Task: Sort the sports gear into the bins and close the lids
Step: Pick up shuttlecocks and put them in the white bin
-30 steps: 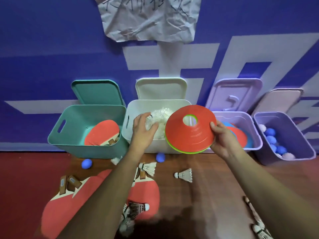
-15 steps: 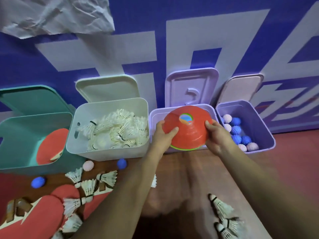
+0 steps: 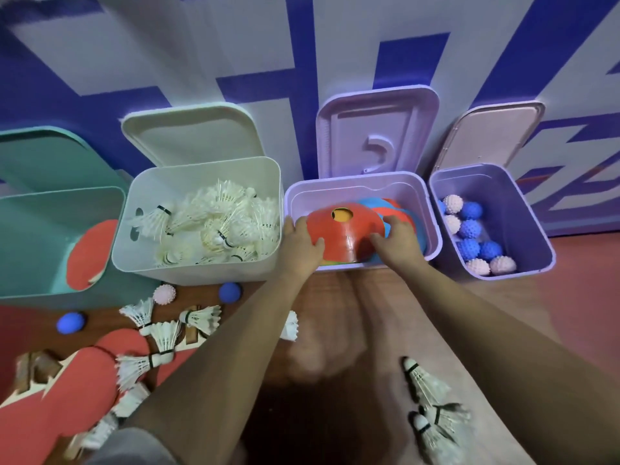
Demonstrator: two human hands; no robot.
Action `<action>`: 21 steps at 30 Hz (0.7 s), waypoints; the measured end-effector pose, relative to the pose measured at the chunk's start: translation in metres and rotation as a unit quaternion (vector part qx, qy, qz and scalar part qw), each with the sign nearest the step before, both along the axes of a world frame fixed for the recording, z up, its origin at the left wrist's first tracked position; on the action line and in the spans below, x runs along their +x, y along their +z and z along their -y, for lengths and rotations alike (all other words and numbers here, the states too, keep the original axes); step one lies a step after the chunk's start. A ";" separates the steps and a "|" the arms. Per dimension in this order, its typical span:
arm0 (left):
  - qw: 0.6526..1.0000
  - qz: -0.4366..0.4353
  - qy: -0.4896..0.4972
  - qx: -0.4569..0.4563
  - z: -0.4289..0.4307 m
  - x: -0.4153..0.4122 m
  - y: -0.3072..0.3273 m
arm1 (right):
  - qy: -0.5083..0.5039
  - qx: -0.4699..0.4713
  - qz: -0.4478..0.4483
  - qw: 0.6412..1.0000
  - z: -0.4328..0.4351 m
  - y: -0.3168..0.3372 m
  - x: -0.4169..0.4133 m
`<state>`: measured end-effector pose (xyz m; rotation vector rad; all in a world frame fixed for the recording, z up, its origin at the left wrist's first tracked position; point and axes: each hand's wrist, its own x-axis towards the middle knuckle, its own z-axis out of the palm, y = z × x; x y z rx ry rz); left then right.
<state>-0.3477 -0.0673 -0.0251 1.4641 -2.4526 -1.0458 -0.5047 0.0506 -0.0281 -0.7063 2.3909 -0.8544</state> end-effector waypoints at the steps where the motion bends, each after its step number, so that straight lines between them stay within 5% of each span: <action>1: 1.000 -0.023 -0.004 -0.005 -0.002 0.006 0.005 | 0.003 -0.025 -0.020 0.999 -0.006 0.006 0.004; 4: 0.990 -0.138 -0.007 0.013 -0.022 0.043 0.023 | 0.020 -0.097 -0.044 0.994 -0.033 0.023 0.027; 7: 0.988 -0.156 -0.017 0.015 -0.051 0.095 0.022 | 0.012 -0.136 -0.041 0.990 -0.063 0.035 0.054; 12: 0.991 -0.009 -0.091 -0.101 -0.068 0.155 -0.027 | 0.008 -0.131 -0.038 0.991 -0.095 0.028 0.099; 17: 0.958 0.213 -0.179 -0.070 -0.066 0.154 -0.062 | 0.023 -0.032 -0.011 0.999 -0.129 0.004 0.137; 21: 0.934 0.233 -0.249 -0.109 -0.077 0.155 -0.077 | -0.020 0.056 0.007 0.998 -0.172 -0.015 0.151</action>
